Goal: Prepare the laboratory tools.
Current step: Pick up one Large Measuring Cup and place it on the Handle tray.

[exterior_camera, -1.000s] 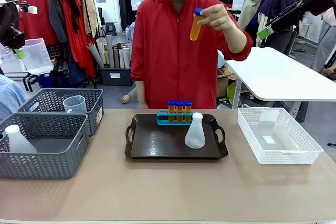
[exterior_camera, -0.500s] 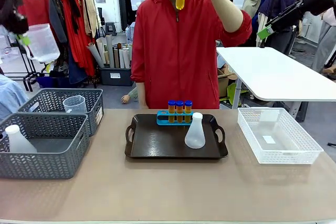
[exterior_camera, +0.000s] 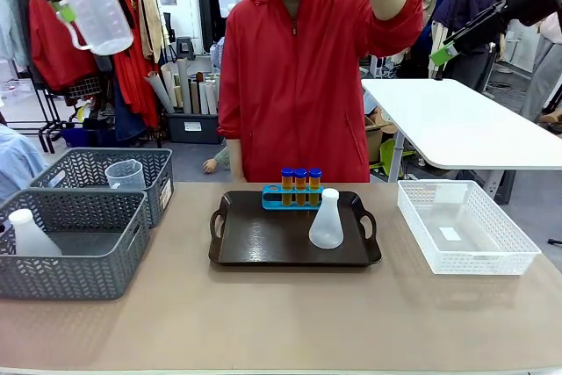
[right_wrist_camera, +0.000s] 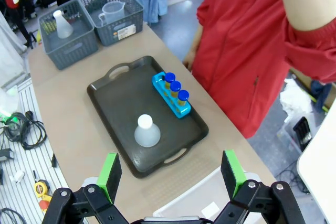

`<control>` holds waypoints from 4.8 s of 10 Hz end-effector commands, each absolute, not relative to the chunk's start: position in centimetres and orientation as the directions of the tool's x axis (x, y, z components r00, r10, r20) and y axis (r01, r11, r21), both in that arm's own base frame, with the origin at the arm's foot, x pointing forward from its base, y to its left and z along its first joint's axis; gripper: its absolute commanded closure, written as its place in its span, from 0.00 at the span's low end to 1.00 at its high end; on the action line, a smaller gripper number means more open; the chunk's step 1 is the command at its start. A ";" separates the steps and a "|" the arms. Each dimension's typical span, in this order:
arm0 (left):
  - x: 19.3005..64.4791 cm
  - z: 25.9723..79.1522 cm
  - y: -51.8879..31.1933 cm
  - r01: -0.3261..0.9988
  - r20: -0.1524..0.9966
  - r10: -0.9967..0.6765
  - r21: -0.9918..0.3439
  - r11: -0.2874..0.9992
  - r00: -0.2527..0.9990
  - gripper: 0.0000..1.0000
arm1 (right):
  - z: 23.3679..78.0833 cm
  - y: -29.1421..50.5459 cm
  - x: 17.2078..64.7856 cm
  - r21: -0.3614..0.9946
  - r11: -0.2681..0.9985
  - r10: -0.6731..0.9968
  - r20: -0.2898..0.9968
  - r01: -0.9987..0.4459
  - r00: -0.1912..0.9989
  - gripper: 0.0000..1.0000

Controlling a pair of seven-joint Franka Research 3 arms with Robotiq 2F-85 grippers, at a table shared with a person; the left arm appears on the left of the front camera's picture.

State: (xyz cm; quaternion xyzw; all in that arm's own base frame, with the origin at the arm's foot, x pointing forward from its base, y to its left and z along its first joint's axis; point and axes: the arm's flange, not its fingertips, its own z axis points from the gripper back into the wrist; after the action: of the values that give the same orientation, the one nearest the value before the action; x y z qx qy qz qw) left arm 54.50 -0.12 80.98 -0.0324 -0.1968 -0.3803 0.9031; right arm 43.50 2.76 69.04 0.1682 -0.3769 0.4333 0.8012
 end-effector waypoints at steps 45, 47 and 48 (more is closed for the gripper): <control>53.1 63.4 -27.2 0.997 0.132 -0.991 -0.064 -0.043 -0.034 1.00 | 69.2 2.8 43.5 -0.058 0.564 0.565 0.755 -0.823 0.334 0.00; 53.7 61.1 -29.8 0.995 0.112 -0.991 -0.060 -0.083 -0.076 1.00 | 69.2 2.8 43.5 -0.058 0.564 0.565 0.755 -0.823 0.334 0.00; 54.1 59.9 -30.5 0.993 0.111 -0.989 -0.058 -0.105 -0.098 1.00 | 69.2 2.8 43.5 -0.058 0.564 0.565 0.755 -0.823 0.334 0.00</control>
State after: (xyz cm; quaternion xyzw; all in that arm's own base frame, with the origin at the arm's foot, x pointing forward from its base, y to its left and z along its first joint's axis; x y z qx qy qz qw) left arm 53.38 -30.34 60.10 -0.0716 -0.0130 -0.7274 0.6824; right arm 43.49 2.81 69.05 0.1680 -0.3768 0.4337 0.8011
